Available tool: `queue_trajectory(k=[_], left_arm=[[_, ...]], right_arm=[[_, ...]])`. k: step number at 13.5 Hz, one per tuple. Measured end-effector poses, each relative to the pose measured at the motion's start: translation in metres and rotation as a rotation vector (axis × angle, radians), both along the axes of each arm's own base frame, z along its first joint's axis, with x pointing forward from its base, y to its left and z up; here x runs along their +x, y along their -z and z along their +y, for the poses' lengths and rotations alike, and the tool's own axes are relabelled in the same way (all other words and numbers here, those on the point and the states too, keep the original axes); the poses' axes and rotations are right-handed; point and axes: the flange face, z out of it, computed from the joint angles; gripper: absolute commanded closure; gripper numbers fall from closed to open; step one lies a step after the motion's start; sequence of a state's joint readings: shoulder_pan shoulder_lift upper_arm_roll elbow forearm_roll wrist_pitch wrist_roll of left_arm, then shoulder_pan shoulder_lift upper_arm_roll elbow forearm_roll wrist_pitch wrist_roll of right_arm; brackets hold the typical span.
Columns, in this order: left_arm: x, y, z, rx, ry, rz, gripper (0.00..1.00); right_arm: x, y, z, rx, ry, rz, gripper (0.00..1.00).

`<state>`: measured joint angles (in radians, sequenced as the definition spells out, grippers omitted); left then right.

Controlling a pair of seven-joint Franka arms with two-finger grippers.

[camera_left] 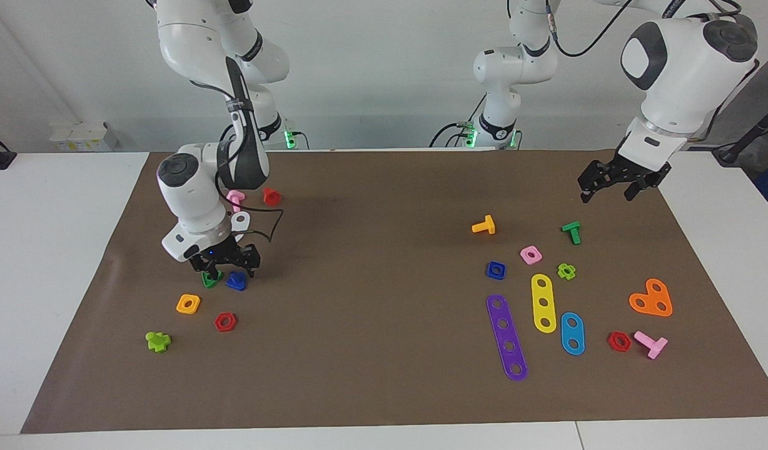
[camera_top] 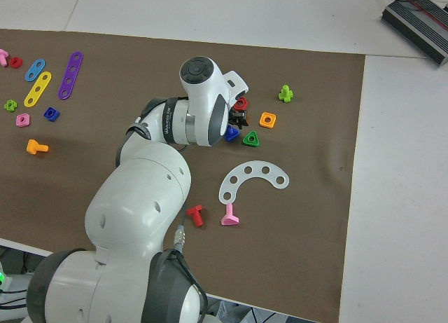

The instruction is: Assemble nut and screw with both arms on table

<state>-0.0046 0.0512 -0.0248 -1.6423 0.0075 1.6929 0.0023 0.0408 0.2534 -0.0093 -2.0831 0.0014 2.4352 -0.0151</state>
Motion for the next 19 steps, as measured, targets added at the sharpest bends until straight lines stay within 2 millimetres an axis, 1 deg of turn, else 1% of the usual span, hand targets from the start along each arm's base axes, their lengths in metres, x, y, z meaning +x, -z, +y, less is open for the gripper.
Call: queue_trajectory(k=[1,2,3,11,12,13,14,19], left_arm=[[0.0,0.0,0.0,0.0,0.0,0.0,0.0],[0.0,0.0,0.0,0.0,0.0,0.0,0.0],[0.0,0.0,0.0,0.0,0.0,0.0,0.0],[0.0,0.0,0.0,0.0,0.0,0.0,0.0],[0.0,0.0,0.0,0.0,0.0,0.0,0.0],[0.0,0.0,0.0,0.0,0.0,0.0,0.0],[0.0,0.0,0.0,0.0,0.0,0.0,0.0],[0.0,0.0,0.0,0.0,0.0,0.0,0.0]], right_arm=[[-0.0016,0.0023,-0.0016,-0.001,-0.009,0.004,0.4],[-0.0027,0.0036,-0.0031,-0.002,-0.018,0.008,0.47],[-0.0033,0.0045,-0.0043,-0.003,-0.025,0.01,0.51],[-0.0029,0.0048,-0.0052,-0.003,-0.026,-0.007,0.51],[-0.003,0.0048,-0.0052,-0.003,-0.026,-0.007,0.53],[-0.003,0.0049,-0.0052,-0.003,-0.026,-0.007,0.67],[-0.0031,0.0051,-0.0052,-0.003,-0.026,-0.006,1.0],[-0.003,0.0045,-0.0051,0.01,-0.013,-0.008,1.0]])
